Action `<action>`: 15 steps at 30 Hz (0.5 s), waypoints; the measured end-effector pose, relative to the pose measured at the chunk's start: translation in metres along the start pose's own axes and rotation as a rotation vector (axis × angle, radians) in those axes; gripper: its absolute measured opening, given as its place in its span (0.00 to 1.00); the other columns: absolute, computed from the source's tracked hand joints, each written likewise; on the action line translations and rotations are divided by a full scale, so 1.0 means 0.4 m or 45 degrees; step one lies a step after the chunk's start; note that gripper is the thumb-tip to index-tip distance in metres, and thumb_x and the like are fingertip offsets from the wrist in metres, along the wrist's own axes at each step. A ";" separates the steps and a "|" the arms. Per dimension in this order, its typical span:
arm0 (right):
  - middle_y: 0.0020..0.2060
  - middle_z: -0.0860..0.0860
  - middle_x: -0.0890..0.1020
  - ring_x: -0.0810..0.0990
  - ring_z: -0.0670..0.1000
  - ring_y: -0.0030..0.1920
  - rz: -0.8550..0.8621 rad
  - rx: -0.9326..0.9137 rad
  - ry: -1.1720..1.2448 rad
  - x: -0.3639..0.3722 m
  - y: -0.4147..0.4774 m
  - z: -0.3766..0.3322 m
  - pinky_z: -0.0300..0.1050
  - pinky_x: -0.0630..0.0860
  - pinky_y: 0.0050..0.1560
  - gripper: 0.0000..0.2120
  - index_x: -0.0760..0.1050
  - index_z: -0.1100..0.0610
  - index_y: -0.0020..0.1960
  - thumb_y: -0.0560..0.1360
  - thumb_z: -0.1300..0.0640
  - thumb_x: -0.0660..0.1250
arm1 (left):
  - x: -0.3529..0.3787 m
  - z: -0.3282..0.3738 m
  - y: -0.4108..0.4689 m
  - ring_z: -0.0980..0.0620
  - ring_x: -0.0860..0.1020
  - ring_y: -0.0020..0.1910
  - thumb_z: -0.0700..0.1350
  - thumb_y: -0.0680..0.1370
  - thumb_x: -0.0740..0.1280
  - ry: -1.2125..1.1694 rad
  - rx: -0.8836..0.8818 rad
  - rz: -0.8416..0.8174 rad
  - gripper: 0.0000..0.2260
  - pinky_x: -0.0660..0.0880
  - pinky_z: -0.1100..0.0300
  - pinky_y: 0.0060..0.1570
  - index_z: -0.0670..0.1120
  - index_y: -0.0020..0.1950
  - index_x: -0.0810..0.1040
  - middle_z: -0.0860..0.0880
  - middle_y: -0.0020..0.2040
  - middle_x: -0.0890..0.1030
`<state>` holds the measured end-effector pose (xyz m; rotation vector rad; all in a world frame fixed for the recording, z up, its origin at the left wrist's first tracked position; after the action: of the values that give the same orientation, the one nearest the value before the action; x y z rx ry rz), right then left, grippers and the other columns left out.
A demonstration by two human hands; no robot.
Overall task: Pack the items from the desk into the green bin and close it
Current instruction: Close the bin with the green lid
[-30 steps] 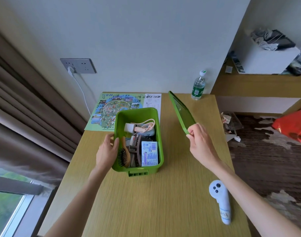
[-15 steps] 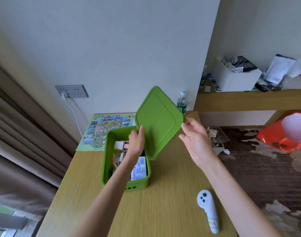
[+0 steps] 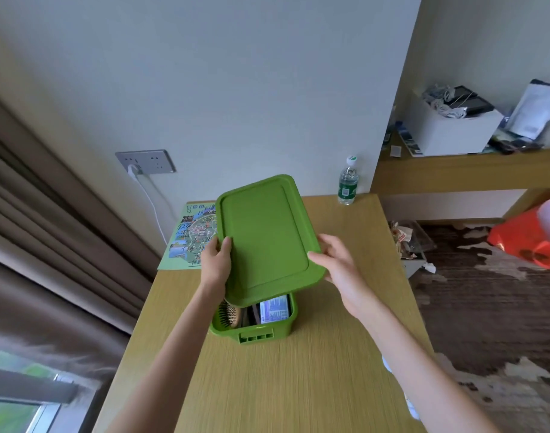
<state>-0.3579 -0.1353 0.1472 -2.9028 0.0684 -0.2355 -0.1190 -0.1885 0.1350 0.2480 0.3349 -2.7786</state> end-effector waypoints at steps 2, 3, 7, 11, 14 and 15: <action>0.55 0.51 0.81 0.81 0.50 0.54 0.051 -0.048 -0.252 0.033 0.007 0.052 0.43 0.77 0.52 0.17 0.71 0.56 0.66 0.77 0.62 0.66 | -0.036 -0.019 0.005 0.44 0.78 0.55 0.46 0.82 0.60 0.125 0.082 0.012 0.14 0.75 0.46 0.58 0.43 0.66 0.70 0.47 0.55 0.79; 0.54 0.52 0.81 0.81 0.51 0.54 0.102 -0.074 -0.387 0.048 0.010 0.077 0.45 0.78 0.53 0.17 0.71 0.57 0.66 0.78 0.62 0.66 | -0.052 -0.031 0.006 0.44 0.78 0.55 0.46 0.82 0.60 0.188 0.117 0.021 0.15 0.75 0.45 0.57 0.44 0.68 0.67 0.47 0.55 0.79; 0.57 0.54 0.80 0.80 0.54 0.51 0.283 -0.101 -0.842 0.083 0.015 0.160 0.46 0.76 0.49 0.17 0.72 0.59 0.67 0.79 0.57 0.65 | -0.103 -0.085 0.019 0.42 0.78 0.50 0.47 0.81 0.64 0.529 0.229 0.048 0.15 0.76 0.46 0.51 0.44 0.65 0.68 0.46 0.52 0.77; 0.54 0.54 0.78 0.77 0.50 0.44 0.318 -0.212 -1.088 0.115 0.014 0.201 0.37 0.69 0.37 0.15 0.74 0.60 0.63 0.78 0.55 0.66 | -0.137 -0.137 0.039 0.42 0.77 0.52 0.44 0.79 0.66 0.637 0.236 0.023 0.16 0.75 0.49 0.52 0.42 0.65 0.70 0.44 0.53 0.77; 0.53 0.53 0.76 0.74 0.48 0.39 0.370 -0.261 -1.172 0.126 0.011 0.210 0.34 0.64 0.31 0.14 0.74 0.60 0.61 0.79 0.55 0.65 | -0.139 -0.171 0.041 0.41 0.77 0.53 0.41 0.79 0.66 0.658 0.247 -0.020 0.15 0.74 0.48 0.55 0.40 0.65 0.71 0.39 0.56 0.78; 0.52 0.53 0.75 0.74 0.48 0.40 0.376 -0.271 -1.197 0.126 0.010 0.212 0.36 0.65 0.32 0.14 0.74 0.60 0.61 0.78 0.55 0.66 | -0.139 -0.178 0.041 0.41 0.77 0.53 0.41 0.79 0.66 0.647 0.258 -0.027 0.15 0.74 0.48 0.56 0.40 0.65 0.71 0.39 0.56 0.77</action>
<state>-0.2942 -0.1237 0.0725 -2.8256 0.3635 1.2219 -0.0525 -0.1683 0.0752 1.0103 0.1708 -2.7345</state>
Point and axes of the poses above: each hand's wrist, its own y-axis towards the middle knuckle, its own x-axis out of the palm, z = x × y, the point moved 4 cm from there along y, towards the middle knuckle
